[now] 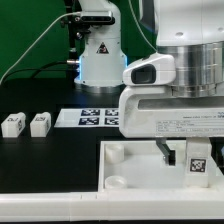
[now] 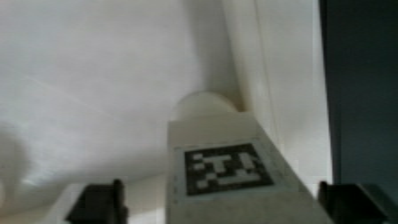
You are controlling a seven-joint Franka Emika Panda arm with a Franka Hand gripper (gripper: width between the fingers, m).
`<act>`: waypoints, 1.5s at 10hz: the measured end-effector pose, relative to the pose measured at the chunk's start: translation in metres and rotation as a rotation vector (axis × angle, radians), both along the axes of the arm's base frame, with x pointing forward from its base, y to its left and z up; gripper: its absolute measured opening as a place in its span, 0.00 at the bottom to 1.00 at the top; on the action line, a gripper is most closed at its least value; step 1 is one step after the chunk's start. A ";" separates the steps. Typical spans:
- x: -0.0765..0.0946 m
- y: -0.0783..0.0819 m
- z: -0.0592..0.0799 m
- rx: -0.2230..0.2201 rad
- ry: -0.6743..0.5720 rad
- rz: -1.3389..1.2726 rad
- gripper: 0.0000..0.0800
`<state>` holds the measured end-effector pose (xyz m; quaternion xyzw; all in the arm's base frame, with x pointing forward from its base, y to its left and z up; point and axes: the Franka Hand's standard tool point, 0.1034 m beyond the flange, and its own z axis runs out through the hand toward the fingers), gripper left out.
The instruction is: Assemble one leg
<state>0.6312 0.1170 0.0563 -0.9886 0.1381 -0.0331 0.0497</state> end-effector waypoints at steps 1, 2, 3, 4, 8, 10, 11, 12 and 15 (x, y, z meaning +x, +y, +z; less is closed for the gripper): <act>0.000 0.001 0.000 0.012 0.012 -0.112 0.45; -0.001 -0.002 -0.001 0.008 0.023 -0.181 0.37; -0.002 -0.007 -0.001 0.001 0.039 -0.235 0.37; -0.002 -0.010 -0.002 -0.001 0.070 -0.292 0.37; -0.004 -0.021 -0.002 -0.024 0.087 -0.454 0.37; -0.004 -0.021 -0.002 -0.025 0.088 -0.449 0.37; -0.004 -0.021 -0.002 -0.025 0.088 -0.448 0.37; -0.004 -0.021 -0.002 -0.025 0.087 -0.448 0.37; -0.001 -0.015 0.020 -0.019 0.070 -0.278 0.77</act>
Offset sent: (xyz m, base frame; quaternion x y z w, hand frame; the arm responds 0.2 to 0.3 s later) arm 0.0229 0.0000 0.0002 -0.0134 -0.0234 0.1666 0.9856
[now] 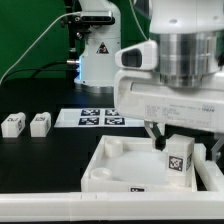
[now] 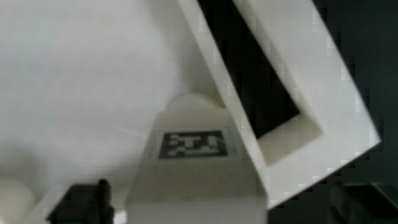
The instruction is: Assemble one leg
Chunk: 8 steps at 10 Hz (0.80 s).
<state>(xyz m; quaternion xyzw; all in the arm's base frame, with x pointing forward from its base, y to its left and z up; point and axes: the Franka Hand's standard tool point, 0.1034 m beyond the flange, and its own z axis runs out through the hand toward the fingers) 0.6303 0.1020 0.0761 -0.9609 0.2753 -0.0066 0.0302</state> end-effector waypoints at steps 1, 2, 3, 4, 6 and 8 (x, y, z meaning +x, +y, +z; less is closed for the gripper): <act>0.000 0.003 0.012 0.005 -0.001 0.089 0.80; 0.001 0.004 0.023 0.004 -0.011 0.198 0.80; 0.002 0.006 0.036 0.008 -0.027 0.212 0.81; 0.002 0.007 0.041 0.011 -0.032 0.199 0.81; 0.001 0.006 0.037 0.009 -0.029 0.198 0.81; 0.001 0.006 0.037 0.009 -0.029 0.198 0.81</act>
Offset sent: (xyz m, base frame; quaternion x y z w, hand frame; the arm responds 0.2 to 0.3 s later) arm -0.0118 0.0005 0.0363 -0.0177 0.0019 -0.0034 0.9998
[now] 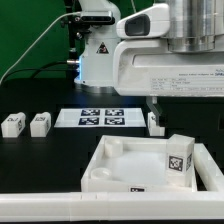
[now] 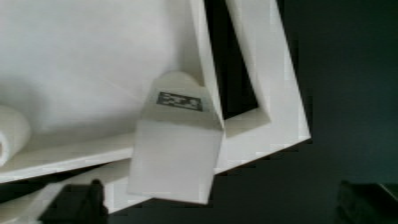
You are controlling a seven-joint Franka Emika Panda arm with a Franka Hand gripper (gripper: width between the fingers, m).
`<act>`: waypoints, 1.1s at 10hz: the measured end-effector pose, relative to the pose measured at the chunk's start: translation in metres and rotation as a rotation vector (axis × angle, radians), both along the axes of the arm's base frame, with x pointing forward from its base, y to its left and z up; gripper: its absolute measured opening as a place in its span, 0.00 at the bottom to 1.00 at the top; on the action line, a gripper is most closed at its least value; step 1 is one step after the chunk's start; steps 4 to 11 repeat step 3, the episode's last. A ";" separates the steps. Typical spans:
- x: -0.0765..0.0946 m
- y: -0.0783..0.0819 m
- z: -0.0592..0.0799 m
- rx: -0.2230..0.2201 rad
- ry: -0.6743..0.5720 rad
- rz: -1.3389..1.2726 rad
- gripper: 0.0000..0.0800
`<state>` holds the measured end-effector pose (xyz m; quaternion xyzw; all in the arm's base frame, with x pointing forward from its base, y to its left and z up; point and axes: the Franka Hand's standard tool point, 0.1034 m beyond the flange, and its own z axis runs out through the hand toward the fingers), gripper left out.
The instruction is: Assemble one leg
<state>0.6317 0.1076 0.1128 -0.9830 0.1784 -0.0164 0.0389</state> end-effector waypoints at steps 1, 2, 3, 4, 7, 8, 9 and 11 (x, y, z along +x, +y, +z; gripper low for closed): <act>0.000 0.000 0.000 0.000 0.000 0.000 0.81; 0.000 0.000 0.000 0.000 0.000 0.000 0.81; 0.000 0.000 0.000 0.000 0.000 0.000 0.81; 0.000 0.000 0.000 0.000 0.000 0.000 0.81; 0.000 0.000 0.000 0.000 0.000 0.000 0.81; 0.000 0.000 0.000 0.000 0.000 0.000 0.81; 0.000 0.000 0.000 0.000 0.000 0.000 0.81; 0.000 0.000 0.000 0.000 0.000 0.000 0.81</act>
Offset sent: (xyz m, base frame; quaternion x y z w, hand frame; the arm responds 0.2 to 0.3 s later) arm 0.0000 0.0000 0.0000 0.0000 0.0000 0.0000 1.0000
